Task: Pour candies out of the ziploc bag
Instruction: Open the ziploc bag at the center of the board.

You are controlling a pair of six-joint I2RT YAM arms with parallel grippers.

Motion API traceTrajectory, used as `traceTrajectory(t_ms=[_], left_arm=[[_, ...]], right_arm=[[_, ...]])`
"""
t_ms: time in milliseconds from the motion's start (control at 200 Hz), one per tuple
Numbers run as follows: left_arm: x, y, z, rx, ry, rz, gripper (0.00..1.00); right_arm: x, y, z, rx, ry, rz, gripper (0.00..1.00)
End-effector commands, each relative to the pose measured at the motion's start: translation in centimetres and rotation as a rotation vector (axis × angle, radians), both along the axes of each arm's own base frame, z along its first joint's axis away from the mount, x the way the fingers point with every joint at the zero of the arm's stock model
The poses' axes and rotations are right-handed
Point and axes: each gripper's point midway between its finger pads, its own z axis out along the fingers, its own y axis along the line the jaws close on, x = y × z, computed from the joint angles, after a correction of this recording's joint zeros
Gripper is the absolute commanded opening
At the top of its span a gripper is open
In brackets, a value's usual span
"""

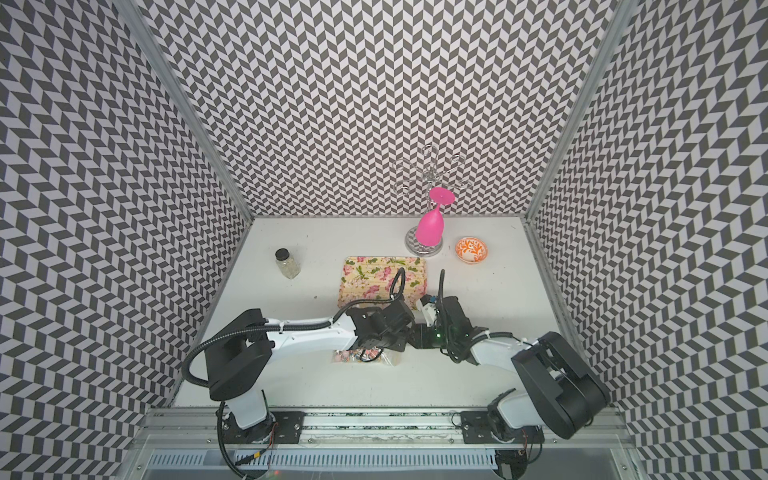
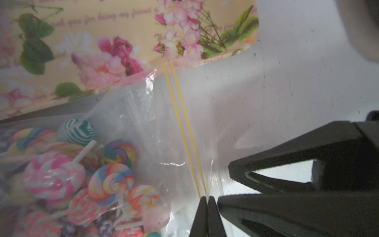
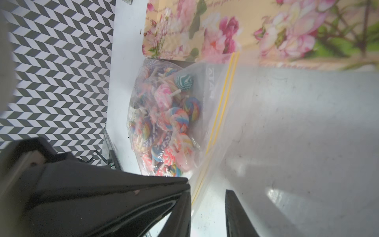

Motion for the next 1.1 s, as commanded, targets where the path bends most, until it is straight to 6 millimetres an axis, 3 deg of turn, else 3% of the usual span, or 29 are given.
traceTrajectory(t_ms=[0, 195, 426, 826, 946, 1097], left_arm=[[0.5, 0.3, 0.8, -0.009, -0.027, 0.024, 0.0], [0.5, 0.4, 0.8, -0.006, -0.029, 0.028, 0.0], [0.5, 0.5, 0.8, -0.004, -0.03, 0.032, 0.0], [0.6, 0.6, 0.8, -0.015, -0.034, 0.04, 0.0], [0.6, 0.7, 1.1, -0.018, -0.042, 0.046, 0.0], [0.7, 0.9, 1.7, -0.027, -0.056, 0.055, 0.0]], right_arm=[[0.9, 1.0, 1.1, 0.035, -0.047, 0.004, 0.31], [1.0, 1.2, 0.4, 0.022, -0.031, 0.004, 0.29], [1.0, 1.4, -0.3, 0.021, -0.014, 0.007, 0.2], [0.8, 2.0, 1.1, 0.065, -0.029, 0.027, 0.09], [0.8, 1.9, 1.2, 0.063, -0.032, 0.026, 0.0], [0.9, 1.6, 0.8, 0.043, -0.035, 0.009, 0.0]])
